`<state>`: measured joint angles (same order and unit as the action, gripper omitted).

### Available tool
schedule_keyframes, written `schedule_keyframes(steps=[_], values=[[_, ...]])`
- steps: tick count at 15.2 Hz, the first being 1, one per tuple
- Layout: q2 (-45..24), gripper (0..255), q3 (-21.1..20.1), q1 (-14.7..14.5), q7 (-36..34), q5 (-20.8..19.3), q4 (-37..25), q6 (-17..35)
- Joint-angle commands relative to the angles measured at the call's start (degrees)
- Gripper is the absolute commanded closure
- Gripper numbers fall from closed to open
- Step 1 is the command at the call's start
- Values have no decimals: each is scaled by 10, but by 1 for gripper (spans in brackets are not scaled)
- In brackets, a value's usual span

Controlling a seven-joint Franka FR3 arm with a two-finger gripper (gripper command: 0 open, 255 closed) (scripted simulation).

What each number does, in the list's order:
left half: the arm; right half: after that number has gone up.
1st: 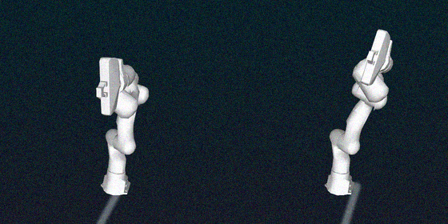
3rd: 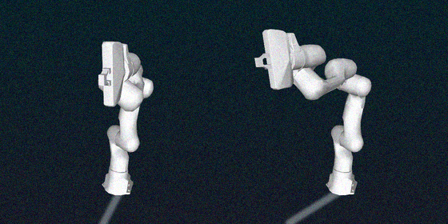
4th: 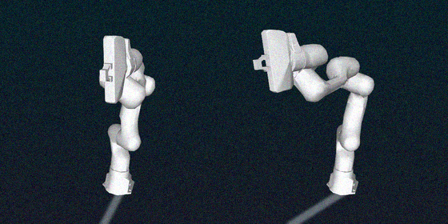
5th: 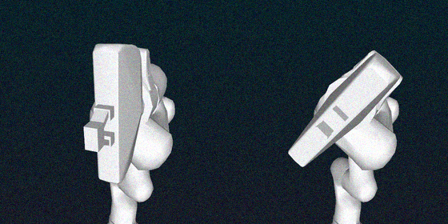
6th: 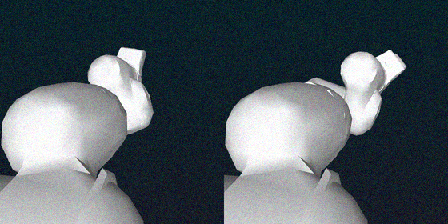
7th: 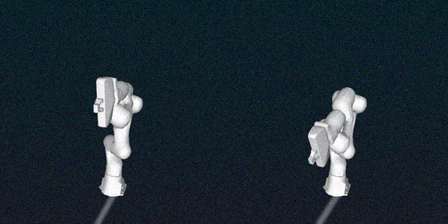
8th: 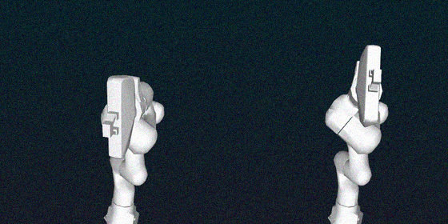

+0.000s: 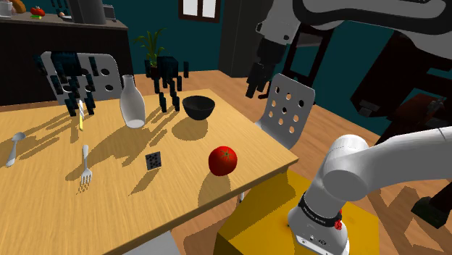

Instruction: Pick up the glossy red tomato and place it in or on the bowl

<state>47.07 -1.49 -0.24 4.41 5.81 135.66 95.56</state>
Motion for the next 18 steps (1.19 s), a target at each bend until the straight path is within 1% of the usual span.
schedule_keyframes(steps=[1,6,11,15,16,18], values=[[0,0,0,0,0,0,0,0],[53,0,-57,-4,-59,20,123,111],[72,0,-128,-15,-124,47,223,230],[52,0,-196,-24,-185,70,284,339],[52,0,-197,-24,-185,71,285,340],[38,0,-201,-22,-185,73,293,362]])
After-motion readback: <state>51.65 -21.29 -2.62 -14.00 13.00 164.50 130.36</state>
